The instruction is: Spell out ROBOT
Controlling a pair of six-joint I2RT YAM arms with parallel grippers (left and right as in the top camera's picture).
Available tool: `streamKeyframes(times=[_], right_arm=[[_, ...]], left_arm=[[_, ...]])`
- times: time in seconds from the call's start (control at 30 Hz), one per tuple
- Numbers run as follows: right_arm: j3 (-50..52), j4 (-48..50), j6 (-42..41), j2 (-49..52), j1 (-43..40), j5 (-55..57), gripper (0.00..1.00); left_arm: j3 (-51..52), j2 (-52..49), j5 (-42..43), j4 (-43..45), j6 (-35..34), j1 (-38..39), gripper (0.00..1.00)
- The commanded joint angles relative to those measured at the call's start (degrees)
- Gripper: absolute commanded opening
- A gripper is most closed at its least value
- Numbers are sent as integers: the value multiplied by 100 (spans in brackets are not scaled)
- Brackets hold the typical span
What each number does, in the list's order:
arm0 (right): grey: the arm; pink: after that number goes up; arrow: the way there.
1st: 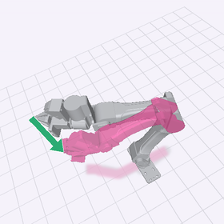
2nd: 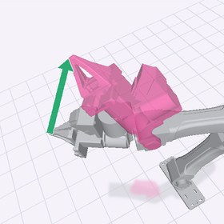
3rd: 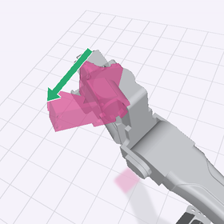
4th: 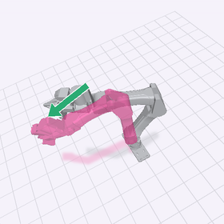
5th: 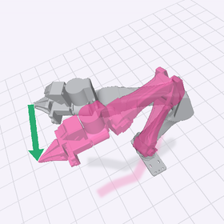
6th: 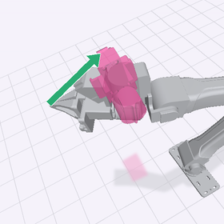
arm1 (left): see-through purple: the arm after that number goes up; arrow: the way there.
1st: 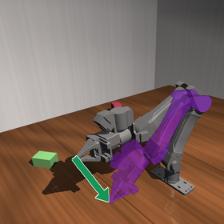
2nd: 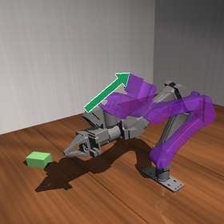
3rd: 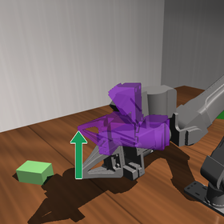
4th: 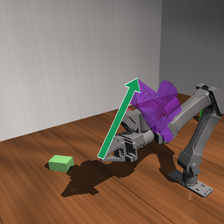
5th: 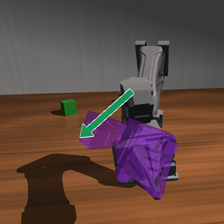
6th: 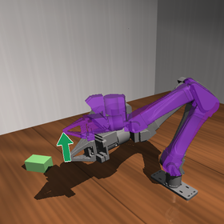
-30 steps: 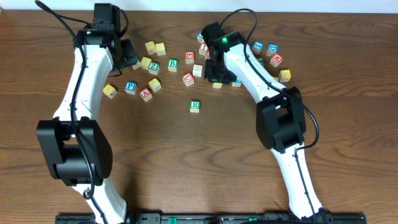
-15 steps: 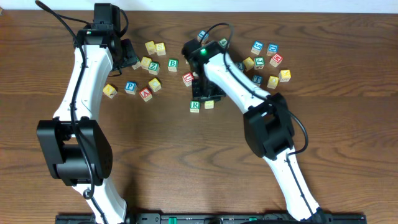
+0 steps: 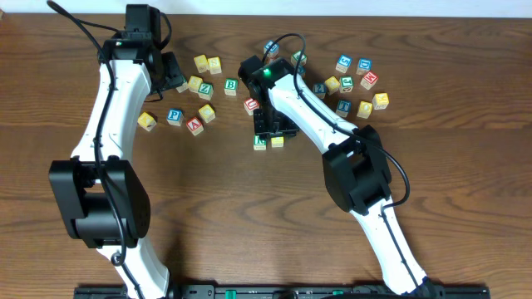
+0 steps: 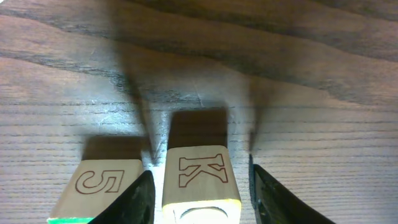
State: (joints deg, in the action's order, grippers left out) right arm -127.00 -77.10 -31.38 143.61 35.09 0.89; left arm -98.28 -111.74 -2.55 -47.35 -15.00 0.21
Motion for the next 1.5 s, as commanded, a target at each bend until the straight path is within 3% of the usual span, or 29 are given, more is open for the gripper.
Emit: streamKeyframes(times=[0.0,0.47,0.9,1.17,1.47], right_arm=[[35,-31,-28,-197,-13,22,46],[-208,26,415,-905,-632,4,59],[-205,138,492,-1364,-1473,4,61],[-199,35,737,-1364,-1554,9,62],[-199,33,789,-1364,-1539,28,63]], left_arm=[[-20,52,-72,4,-31,-9,46],[-289,52,-70,111,-11,238,46],[-345,-538,-70,1213,28,1119,46],[-343,-1408,-7,1845,385,1403,55],[-341,-1764,42,1961,382,1403,57]])
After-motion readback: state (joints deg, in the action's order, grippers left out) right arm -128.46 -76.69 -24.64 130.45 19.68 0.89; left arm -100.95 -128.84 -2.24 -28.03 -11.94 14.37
